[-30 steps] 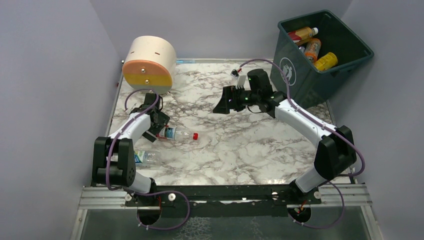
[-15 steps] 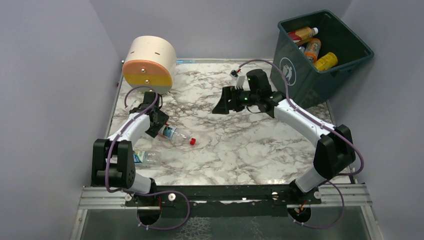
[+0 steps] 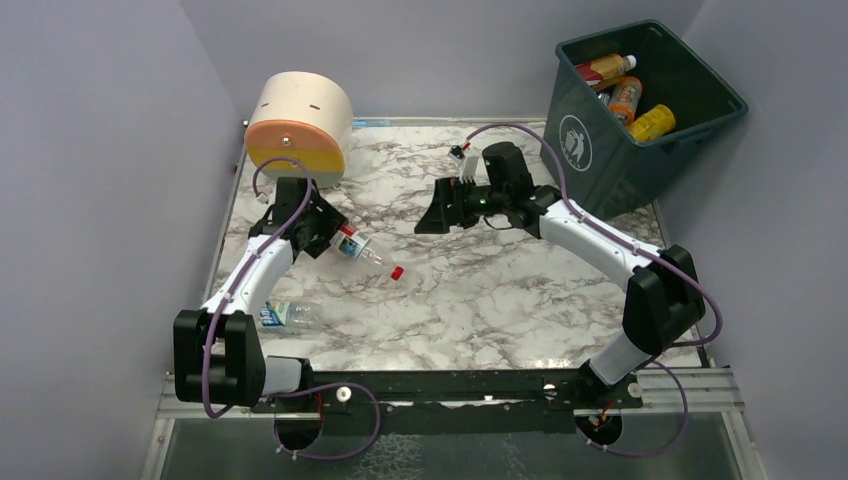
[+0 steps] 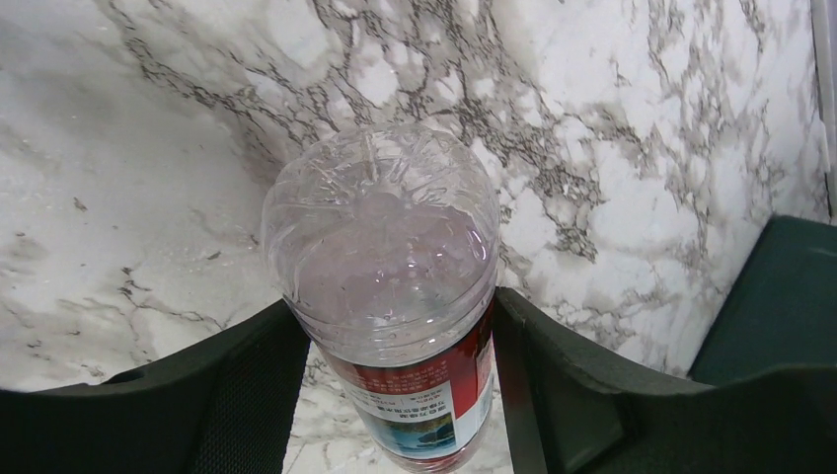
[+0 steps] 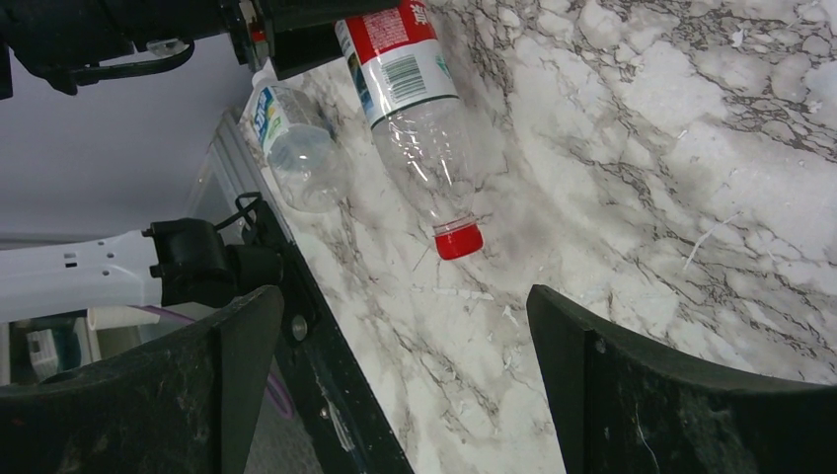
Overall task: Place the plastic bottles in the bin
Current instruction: Pick up the plastic bottle at the center of the board.
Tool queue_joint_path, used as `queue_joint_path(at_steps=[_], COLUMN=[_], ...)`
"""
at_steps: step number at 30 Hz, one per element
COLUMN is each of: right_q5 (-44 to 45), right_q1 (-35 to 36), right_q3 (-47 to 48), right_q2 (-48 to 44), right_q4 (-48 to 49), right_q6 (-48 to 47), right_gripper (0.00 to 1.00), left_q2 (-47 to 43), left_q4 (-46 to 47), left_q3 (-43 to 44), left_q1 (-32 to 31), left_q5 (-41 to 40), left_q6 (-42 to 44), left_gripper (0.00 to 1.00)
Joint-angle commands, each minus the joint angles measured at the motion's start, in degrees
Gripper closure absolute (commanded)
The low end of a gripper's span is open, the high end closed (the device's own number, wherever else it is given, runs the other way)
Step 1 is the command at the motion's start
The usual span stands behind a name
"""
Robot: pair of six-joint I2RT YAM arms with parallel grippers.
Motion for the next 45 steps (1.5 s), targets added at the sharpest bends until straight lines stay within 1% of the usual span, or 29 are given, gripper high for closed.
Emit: queue_joint_path(at_steps=[1,3,6,9,24,30,39,41,45], right_q5=[-1.49,-0.82,2.96,4.37,9.15,11.68,12.96,13.11,13.22], right_q1=[0.97,1.72,3.95,5.2,10.31,11.83,13.16,13.22,13.24], right_q3=[1.05,1.91,4.59,5.58,7.59,9.38,9.95,9.81,9.01], right_q2=[0.84,1.27,2.66,4.03,8.71,10.74,12.38,12.41,11.78], right_q4=[2.25,1.83,-1.28,-2.08,-2.81,-4.34,-4.69,-4.57,-3.74], right_q6=[0.35,-0.68,-4.32,-5.87,-8.35,-9.39,-9.55,-9.39,-9.09], right_gripper=[0.03,0.03,0.03,0.03,0.03,0.03,0.03,0.06,0.14], left_q2=[-1.59,-1.81,-1.84,-2.04,-1.07,-1.63,-2.16,-2.27,-2.47], left_q4=[2.38,2.91,3.88,4.33,8.2,9.19,11.71,11.94,12.2], left_q3=[1.49,1.51,1.28,1.24,0.98,0.74,-0.32,-0.4,-0.75], left_q1=[0.26,0.15,-0.51,-1.15,-3.27,-3.51,-3.72,-3.8,-3.82], left_q5=[7.84,10.02,13.4,15.16,23.5,25.17,28.51,28.69,28.71], left_q6=[3.79,4.41,4.39,4.28,2.58,1.47,-0.46,-0.67,-0.72], left_gripper=[0.32,0.32,0.33,0.32,0.32,0.32,0.31,0.31,0.31])
